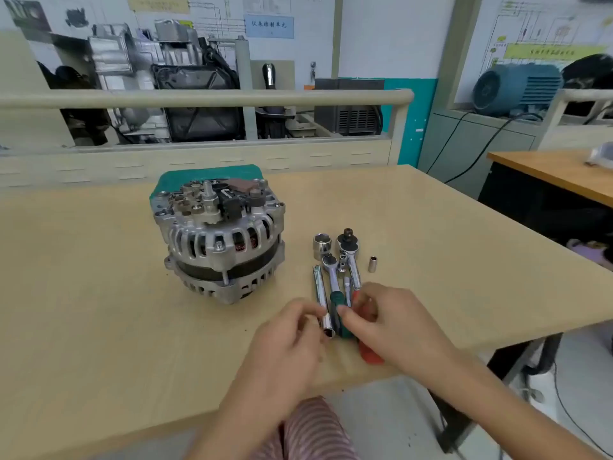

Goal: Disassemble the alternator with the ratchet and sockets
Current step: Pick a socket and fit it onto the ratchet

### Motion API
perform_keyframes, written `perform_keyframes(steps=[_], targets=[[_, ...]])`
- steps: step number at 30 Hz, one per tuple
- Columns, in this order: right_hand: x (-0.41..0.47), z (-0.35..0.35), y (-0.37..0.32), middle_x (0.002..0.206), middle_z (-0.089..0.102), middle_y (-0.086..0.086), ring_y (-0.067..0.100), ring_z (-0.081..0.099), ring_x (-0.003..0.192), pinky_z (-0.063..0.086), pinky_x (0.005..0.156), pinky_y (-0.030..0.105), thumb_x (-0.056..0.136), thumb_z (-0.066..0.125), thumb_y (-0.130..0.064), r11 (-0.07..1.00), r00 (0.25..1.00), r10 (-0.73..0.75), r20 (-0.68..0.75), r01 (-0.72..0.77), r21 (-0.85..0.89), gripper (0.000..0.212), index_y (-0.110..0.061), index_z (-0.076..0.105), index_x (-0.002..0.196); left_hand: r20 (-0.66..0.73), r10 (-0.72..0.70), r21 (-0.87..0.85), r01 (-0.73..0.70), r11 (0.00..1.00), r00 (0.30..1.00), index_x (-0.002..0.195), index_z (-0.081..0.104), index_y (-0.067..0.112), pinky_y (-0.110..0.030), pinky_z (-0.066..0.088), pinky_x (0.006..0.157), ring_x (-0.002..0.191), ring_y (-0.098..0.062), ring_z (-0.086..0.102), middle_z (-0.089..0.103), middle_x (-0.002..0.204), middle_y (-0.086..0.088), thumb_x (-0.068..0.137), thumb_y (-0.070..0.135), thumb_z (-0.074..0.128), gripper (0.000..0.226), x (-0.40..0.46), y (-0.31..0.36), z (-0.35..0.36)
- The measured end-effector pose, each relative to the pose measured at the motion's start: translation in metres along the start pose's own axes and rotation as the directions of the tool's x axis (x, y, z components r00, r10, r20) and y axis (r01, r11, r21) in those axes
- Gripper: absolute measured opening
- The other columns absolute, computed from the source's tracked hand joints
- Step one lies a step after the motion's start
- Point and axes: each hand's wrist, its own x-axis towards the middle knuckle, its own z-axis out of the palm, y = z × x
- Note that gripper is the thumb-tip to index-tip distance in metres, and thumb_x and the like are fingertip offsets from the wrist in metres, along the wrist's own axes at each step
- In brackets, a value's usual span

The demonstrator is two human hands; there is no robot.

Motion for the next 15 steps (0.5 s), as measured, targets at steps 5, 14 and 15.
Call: perform_keyframes(steps=[5, 14, 15], targets=[[0.024, 0.001, -0.018, 0.063, 0.046, -0.002, 0.018, 0.047, 0.059, 0.029, 0.044, 0.027, 0.087, 0.050, -0.046, 0.943, 0.995, 0.009, 0.099, 0.024, -0.332, 0.040, -0.017, 0.038, 0.062, 0.089, -0.132, -0.003, 0.133, 0.991, 0.987, 0.097, 0.058, 0.016, -0.024, 0.043, 0.050, 0.055, -0.017, 0.052, 0.057, 0.068, -0.006, 0.093, 0.002, 0.035, 0.028, 0.057, -0.001, 0.002], [0.038, 0.004, -0.038, 0.089, 0.046, 0.008, 0.025, 0.054, 0.091, 0.027, 0.050, 0.025, 0.098, 0.041, -0.023, 0.846, 0.973, 0.073, 0.218, 0.055, -0.531, 0.030, -0.009, 0.043, 0.072, 0.170, -0.073, 0.205, 0.037, 0.978, 0.983, 0.082, 0.061, 0.022, -0.021, 0.041, 0.049, 0.052, -0.012, 0.049, 0.052, 0.063, 0.001, 0.091, 0.011, 0.038, 0.027, 0.076, -0.007, 0.004], [0.039, 0.004, -0.038, 0.084, 0.042, 0.007, 0.025, 0.050, 0.086, 0.024, 0.047, 0.024, 0.098, 0.041, -0.023, 0.845, 0.970, 0.089, 0.225, 0.046, -0.533, 0.035, -0.012, 0.034, 0.066, 0.161, -0.053, 0.245, 0.012, 0.970, 0.986, 0.080, 0.061, 0.020, -0.023, 0.041, 0.053, 0.053, -0.014, 0.049, 0.052, 0.062, 0.001, 0.091, 0.013, 0.039, 0.026, 0.078, -0.008, 0.004]])
